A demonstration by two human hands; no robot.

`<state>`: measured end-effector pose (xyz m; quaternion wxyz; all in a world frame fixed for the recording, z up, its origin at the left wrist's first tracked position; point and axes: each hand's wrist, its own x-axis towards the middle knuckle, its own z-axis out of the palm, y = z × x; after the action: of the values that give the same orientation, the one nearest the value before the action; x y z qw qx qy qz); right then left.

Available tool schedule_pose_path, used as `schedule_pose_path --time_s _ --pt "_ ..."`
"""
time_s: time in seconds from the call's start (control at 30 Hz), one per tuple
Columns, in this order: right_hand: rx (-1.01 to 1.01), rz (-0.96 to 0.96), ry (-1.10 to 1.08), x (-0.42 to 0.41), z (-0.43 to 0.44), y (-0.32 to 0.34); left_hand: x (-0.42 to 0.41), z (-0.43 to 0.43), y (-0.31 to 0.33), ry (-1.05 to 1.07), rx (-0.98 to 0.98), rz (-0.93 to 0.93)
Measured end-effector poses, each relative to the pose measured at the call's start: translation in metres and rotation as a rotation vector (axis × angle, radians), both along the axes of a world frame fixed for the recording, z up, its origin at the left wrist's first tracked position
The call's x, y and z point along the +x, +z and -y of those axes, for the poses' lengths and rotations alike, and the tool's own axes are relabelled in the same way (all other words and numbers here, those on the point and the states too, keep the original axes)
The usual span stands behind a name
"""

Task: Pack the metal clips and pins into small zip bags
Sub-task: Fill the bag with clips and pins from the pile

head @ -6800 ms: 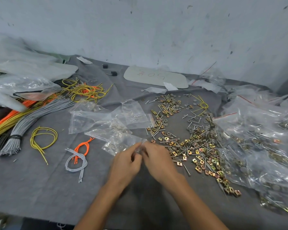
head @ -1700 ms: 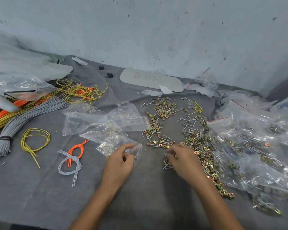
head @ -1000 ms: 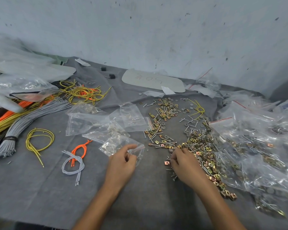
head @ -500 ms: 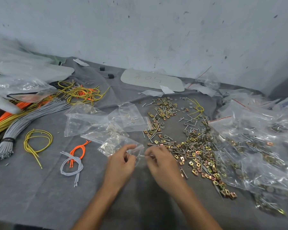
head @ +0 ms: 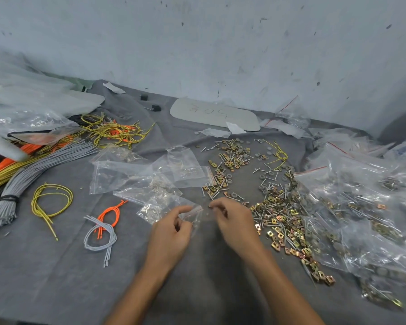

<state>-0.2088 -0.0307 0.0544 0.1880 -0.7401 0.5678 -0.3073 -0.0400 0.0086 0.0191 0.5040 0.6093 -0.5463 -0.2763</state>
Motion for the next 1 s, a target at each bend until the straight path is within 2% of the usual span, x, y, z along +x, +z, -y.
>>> schedule_pose_path --time_s 0.1,0.23,0.37,0.57,0.8,0.9,1.0 --pt "0.025 -0.189 -0.104 -0.029 0.025 0.001 0.000 -0.002 0.002 0.002 0.010 -0.019" --pt "0.029 -0.238 -0.167 -0.049 0.049 0.005 0.000 -0.002 0.003 -0.003 0.018 -0.032" --pt "0.051 -0.306 -0.141 -0.046 0.060 0.010 0.000 -0.001 0.003 -0.001 0.016 -0.029" --pt "0.053 -0.263 -0.038 -0.031 0.055 0.003 0.000 0.000 0.003 0.000 0.007 -0.008" --pt "0.122 -0.433 0.025 -0.020 0.058 0.005 0.000 -0.002 0.003 -0.004 0.001 -0.017" --pt "0.127 -0.358 0.045 -0.020 0.055 0.008 0.000 -0.002 0.004 0.000 0.004 -0.017" --pt "0.111 -0.102 0.021 -0.022 0.046 0.009 0.000 -0.002 0.005 0.004 0.003 -0.012"
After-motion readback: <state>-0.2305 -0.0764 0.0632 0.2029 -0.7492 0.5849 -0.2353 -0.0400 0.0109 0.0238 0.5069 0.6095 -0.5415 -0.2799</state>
